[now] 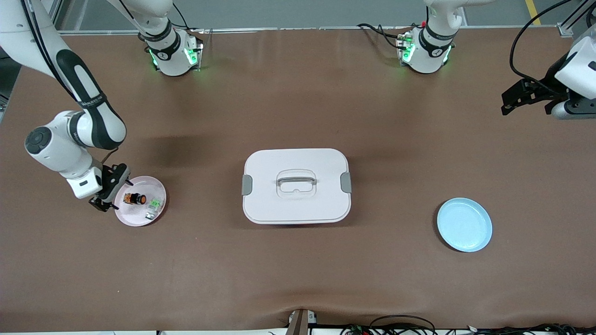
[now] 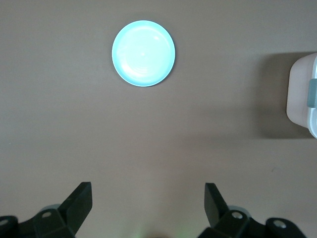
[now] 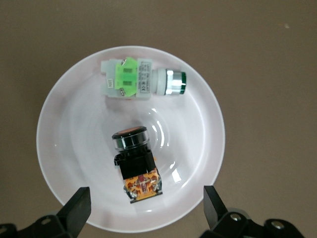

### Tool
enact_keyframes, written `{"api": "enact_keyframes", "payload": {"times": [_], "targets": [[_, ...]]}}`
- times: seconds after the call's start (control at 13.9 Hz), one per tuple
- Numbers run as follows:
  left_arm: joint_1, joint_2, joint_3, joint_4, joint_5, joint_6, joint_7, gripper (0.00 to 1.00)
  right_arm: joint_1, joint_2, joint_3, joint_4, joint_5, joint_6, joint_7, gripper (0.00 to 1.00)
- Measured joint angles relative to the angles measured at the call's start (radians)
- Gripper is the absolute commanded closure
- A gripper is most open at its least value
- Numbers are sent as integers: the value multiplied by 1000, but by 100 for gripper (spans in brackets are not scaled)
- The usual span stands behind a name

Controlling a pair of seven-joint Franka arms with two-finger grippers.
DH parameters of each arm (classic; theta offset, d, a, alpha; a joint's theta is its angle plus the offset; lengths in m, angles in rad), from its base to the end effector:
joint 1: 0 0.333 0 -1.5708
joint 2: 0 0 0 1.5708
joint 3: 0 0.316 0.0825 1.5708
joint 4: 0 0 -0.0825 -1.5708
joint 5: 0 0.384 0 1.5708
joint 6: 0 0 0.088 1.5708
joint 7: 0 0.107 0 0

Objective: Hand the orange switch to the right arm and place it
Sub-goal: 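Lower the switch onto the white plate and open the right gripper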

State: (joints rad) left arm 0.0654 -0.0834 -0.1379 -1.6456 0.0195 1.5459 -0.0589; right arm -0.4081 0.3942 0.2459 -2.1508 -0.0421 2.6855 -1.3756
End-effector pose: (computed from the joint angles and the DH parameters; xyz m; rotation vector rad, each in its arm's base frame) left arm 0.5242 -0.0391 0.6318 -3.1094 0.0198 0.0234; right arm 0.5771 -0.0945 0.2349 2.5173 1.7678 0.2457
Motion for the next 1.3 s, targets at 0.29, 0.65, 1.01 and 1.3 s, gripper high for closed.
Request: {"api": "enact_keyframes", "payload": {"times": [0.29, 0.65, 1.01, 1.3], "targets": [[0, 0, 0, 0, 0, 0, 0, 0, 0, -92, 0, 27, 0, -115, 94, 0], [0, 0, 0, 0, 0, 0, 0, 0, -1, -131, -3, 258, 0, -508, 340, 0], [-2, 0, -2, 0, 0, 1, 0, 0, -1, -131, -1, 455, 1, -766, 808, 0], [-5, 0, -3, 0, 0, 1, 0, 0, -1, -130, -4, 571, 4, -895, 884, 0]]}}
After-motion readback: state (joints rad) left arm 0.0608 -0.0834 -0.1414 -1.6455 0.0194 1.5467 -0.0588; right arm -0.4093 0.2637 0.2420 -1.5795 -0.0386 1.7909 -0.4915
